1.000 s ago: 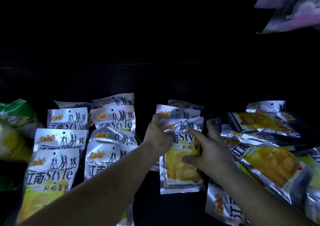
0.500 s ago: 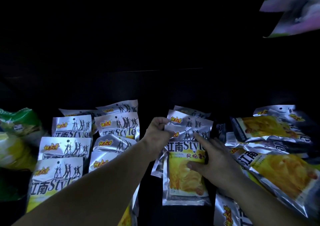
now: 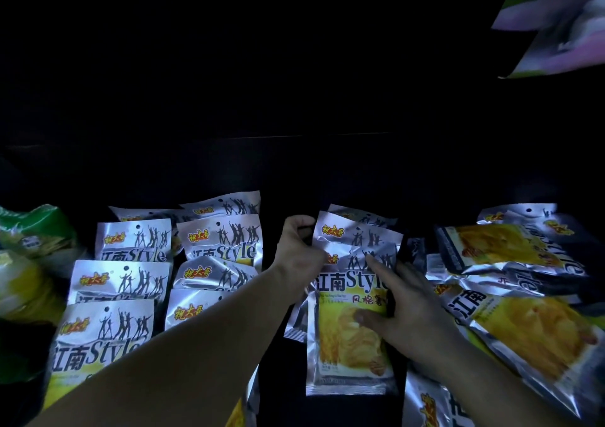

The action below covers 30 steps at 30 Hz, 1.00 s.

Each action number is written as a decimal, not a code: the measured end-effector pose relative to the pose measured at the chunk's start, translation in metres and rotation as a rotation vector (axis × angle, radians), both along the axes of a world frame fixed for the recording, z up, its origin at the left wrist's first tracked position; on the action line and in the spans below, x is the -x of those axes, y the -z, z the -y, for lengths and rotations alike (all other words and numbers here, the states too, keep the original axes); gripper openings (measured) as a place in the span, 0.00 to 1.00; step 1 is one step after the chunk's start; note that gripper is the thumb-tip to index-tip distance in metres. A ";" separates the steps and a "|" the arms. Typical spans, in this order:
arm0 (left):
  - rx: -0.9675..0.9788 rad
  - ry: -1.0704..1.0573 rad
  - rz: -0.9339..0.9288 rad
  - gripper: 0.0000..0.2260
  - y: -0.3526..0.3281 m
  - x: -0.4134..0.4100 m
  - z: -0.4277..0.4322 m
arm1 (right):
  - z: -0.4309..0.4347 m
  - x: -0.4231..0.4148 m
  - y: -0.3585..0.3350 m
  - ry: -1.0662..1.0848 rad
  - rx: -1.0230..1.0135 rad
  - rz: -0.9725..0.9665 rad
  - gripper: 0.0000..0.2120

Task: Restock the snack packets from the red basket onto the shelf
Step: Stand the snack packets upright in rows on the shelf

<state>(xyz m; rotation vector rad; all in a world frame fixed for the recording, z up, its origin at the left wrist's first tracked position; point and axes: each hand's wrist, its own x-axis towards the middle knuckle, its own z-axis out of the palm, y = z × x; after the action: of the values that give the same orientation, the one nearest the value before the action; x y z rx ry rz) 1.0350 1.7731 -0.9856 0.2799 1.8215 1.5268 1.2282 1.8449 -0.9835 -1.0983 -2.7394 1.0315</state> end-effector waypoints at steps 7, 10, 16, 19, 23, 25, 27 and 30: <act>0.102 0.194 -0.019 0.20 0.009 0.012 0.004 | -0.006 0.000 0.007 -0.013 -0.016 0.001 0.46; 0.100 0.206 -0.021 0.18 0.002 0.012 0.000 | -0.007 0.000 0.008 -0.012 -0.022 0.008 0.46; 0.016 0.184 -0.015 0.15 -0.001 0.000 -0.004 | -0.008 -0.001 0.008 -0.003 -0.020 -0.014 0.49; -0.014 0.186 0.014 0.19 -0.005 -0.002 0.003 | -0.007 -0.003 0.006 -0.001 -0.003 -0.026 0.50; -0.072 0.186 0.000 0.21 -0.017 -0.007 0.014 | -0.005 -0.002 0.002 0.006 -0.001 -0.038 0.51; -0.109 0.157 -0.034 0.22 -0.018 -0.007 0.019 | -0.003 -0.002 -0.002 0.002 -0.020 -0.056 0.51; -0.127 0.118 -0.065 0.21 -0.023 -0.006 0.022 | -0.002 0.001 -0.005 0.002 -0.049 -0.082 0.50; -0.178 0.055 -0.084 0.18 -0.038 0.002 0.021 | 0.000 0.011 -0.012 0.027 -0.097 -0.138 0.49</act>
<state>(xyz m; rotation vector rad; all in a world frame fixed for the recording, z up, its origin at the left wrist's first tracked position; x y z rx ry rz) 1.0332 1.7517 -0.9472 0.4817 1.7291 1.6628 1.2169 1.8445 -0.9714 -1.0076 -2.6288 0.9233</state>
